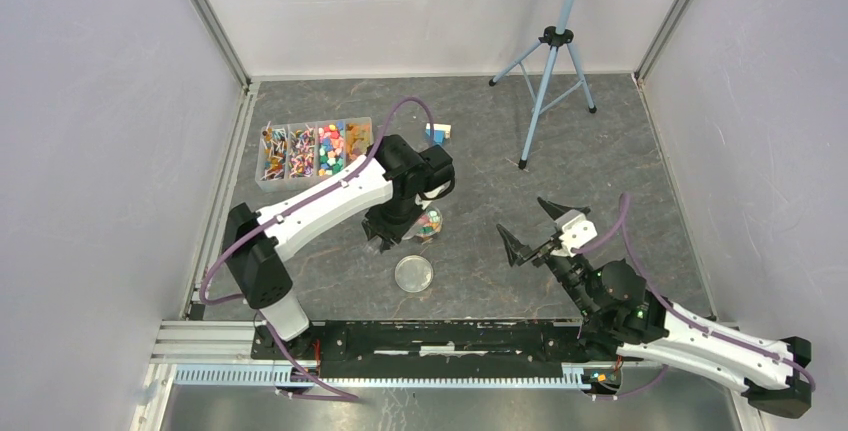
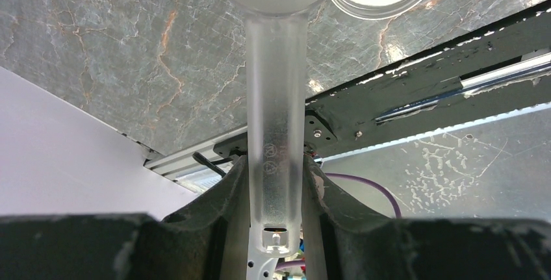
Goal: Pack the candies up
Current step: Place the fake candies in the packing bottle.
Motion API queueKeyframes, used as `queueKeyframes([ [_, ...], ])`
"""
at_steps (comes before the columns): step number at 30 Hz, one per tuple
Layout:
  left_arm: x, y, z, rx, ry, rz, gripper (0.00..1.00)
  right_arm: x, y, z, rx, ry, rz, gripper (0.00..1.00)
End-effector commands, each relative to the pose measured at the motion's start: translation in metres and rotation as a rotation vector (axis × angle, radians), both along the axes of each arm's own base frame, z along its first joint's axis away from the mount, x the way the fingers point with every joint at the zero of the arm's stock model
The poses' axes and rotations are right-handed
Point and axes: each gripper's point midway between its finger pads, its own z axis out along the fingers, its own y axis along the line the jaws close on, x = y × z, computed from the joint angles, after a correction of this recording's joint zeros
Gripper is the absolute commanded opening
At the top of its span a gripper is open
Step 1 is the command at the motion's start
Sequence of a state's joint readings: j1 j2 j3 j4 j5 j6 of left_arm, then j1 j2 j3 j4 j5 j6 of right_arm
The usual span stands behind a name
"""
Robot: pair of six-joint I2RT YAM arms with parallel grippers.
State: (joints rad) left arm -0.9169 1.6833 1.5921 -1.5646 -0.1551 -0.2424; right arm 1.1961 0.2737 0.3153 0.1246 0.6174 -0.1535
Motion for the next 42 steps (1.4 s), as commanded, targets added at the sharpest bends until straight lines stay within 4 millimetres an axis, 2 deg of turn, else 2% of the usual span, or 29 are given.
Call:
queueKeyframes([
  [1, -0.017, 0.015, 0.02, -0.002, 0.004, 0.045, 0.02, -0.003, 0.019, 0.0, 0.061, 0.011, 0.065, 0.97],
  [5, -0.019, 0.019, 0.025, -0.017, -0.017, 0.05, 0.02, -0.004, 0.045, -0.013, 0.096, 0.082, 0.122, 0.84],
  [7, -0.02, 0.021, 0.028, -0.028, -0.024, 0.048, 0.02, -0.003, 0.056, -0.022, 0.124, 0.123, 0.135, 0.72],
  [11, -0.026, 0.026, 0.026, -0.029, -0.017, 0.048, 0.02, 0.0, 0.07, -0.026, 0.198, 0.174, 0.14, 0.28],
  [12, -0.027, 0.028, 0.026, -0.028, -0.018, 0.049, 0.02, 0.0, 0.075, -0.025, 0.221, 0.181, 0.147, 0.21],
  [18, -0.029, 0.03, 0.028, -0.041, -0.023, 0.049, 0.02, 0.014, 0.106, -0.036, 0.28, 0.254, 0.202, 0.04],
  [20, -0.029, 0.028, 0.029, -0.047, -0.019, 0.045, 0.02, 0.021, 0.117, -0.041, 0.316, 0.301, 0.227, 0.0],
  [24, -0.03, 0.024, 0.028, -0.049, -0.003, 0.032, 0.02, 0.031, 0.131, -0.055, 0.385, 0.368, 0.274, 0.0],
  [29, -0.028, 0.019, 0.027, -0.047, -0.003, 0.024, 0.02, 0.044, 0.141, -0.049, 0.426, 0.37, 0.278, 0.0],
  [36, -0.025, 0.01, 0.025, -0.034, 0.002, 0.009, 0.02, 0.046, 0.178, -0.048, 0.439, 0.426, 0.381, 0.0],
  [42, -0.02, 0.004, 0.031, -0.051, -0.022, 0.007, 0.02, 0.049, 0.182, -0.061, 0.478, 0.477, 0.368, 0.0],
])
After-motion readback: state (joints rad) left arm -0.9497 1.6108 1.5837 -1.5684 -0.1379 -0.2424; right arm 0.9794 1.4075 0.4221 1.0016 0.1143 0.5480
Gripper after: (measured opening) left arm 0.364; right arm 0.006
